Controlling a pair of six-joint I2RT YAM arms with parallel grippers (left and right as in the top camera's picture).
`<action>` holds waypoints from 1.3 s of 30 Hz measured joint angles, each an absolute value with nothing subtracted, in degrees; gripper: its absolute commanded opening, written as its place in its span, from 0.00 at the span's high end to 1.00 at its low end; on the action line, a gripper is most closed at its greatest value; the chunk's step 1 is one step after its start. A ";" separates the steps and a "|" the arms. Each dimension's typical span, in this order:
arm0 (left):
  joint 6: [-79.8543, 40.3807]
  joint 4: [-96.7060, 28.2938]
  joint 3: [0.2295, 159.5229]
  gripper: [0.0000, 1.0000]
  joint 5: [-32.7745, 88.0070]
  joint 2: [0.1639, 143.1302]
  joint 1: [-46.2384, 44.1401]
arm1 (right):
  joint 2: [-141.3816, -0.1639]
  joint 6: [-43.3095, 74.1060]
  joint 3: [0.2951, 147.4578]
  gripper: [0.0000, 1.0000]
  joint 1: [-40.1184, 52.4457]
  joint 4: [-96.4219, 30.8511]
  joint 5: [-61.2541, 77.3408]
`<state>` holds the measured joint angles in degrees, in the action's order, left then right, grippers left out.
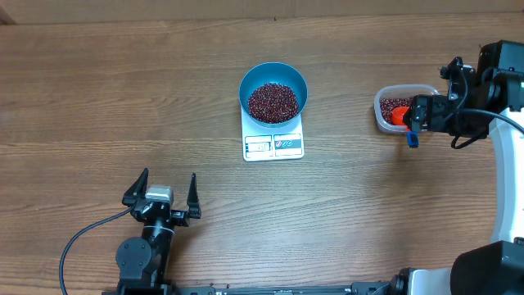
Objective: Scoop item into bowl and weigh 150g on scale
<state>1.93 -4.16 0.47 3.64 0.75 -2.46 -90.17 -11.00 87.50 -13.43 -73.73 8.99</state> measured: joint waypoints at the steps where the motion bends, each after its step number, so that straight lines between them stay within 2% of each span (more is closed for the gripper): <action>1: 1.93 -4.16 0.47 0.00 3.66 0.75 -2.46 | -90.17 -11.00 87.50 0.00 -13.43 -73.71 8.99; 32: 1.96 -4.16 0.47 0.01 3.66 0.75 -2.46 | -90.17 -11.03 87.50 0.00 -13.43 -73.69 8.97; 39: 1.96 -4.14 0.47 0.00 3.66 0.75 -2.46 | -90.15 -11.05 87.44 0.00 -13.41 -68.18 9.56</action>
<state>1.96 -4.14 0.47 3.66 0.75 -2.46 -90.15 -11.05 87.44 -13.41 -68.18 9.56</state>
